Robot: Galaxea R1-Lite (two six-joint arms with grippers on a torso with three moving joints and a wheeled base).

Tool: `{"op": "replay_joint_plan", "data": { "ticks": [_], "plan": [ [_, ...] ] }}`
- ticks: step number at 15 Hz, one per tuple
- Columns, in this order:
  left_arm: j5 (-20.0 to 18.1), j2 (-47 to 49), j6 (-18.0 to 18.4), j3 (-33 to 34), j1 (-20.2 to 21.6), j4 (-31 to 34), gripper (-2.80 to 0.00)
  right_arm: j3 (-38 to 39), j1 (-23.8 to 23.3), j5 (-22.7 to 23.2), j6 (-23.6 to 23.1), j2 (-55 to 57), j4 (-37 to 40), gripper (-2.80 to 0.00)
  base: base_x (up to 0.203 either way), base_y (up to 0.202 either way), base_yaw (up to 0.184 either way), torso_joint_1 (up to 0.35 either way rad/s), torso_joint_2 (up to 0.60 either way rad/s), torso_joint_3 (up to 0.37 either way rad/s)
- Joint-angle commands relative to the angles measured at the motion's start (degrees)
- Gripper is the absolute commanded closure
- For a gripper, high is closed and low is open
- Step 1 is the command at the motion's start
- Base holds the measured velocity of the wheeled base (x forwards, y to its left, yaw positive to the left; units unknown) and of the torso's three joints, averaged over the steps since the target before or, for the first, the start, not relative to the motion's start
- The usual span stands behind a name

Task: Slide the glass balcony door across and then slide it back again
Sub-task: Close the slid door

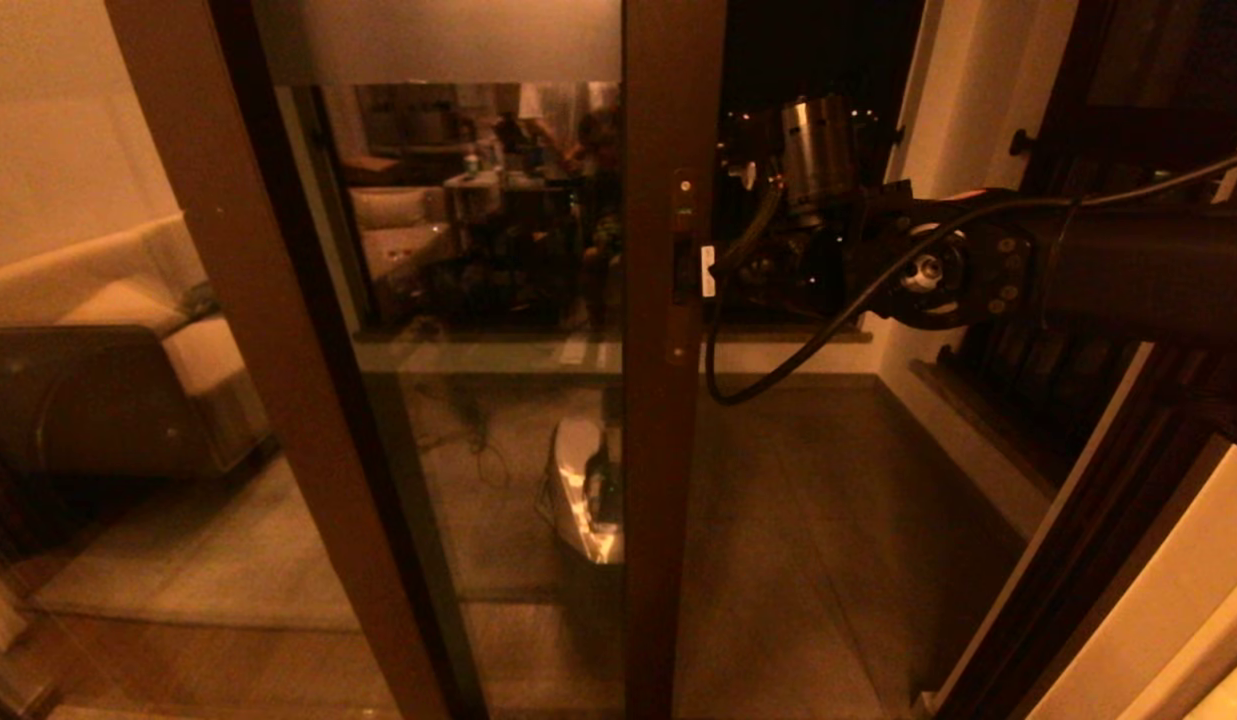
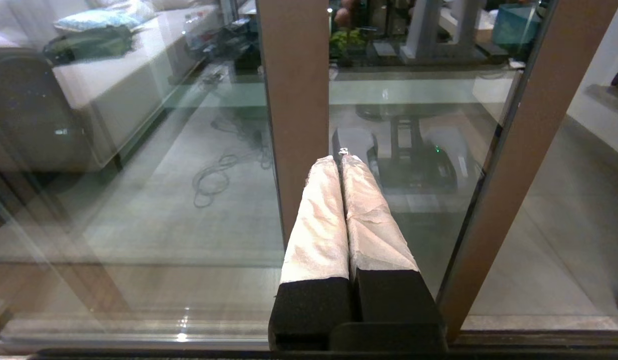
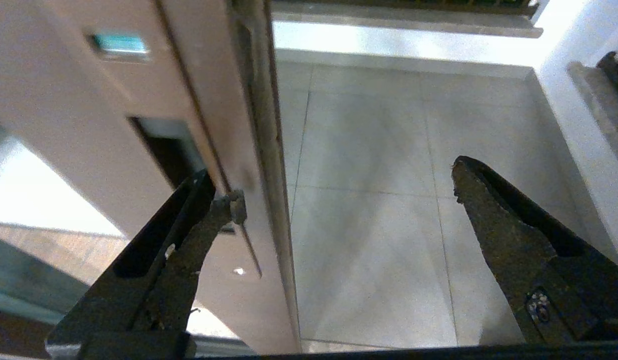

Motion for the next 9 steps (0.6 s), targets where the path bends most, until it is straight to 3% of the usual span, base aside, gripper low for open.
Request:
{"op": "replay_joint_plan", "data": {
  "ticks": [1,9],
  "plan": [
    [0.0,0.0,0.01,1.23,0.04,-0.03,0.0,-0.02,-0.21,-0.22,-0.42,1.96,-0.5,-2.8,0.0,0.0,0.0,0.0,0.0,0.0],
    [0.09,0.0,0.01,1.23,0.04,-0.12,0.0,0.27,-3.61,-1.84,-0.4,1.94,-2.27,-2.8,0.0,0.0,0.0,0.0,0.0,0.0]
  ]
}}
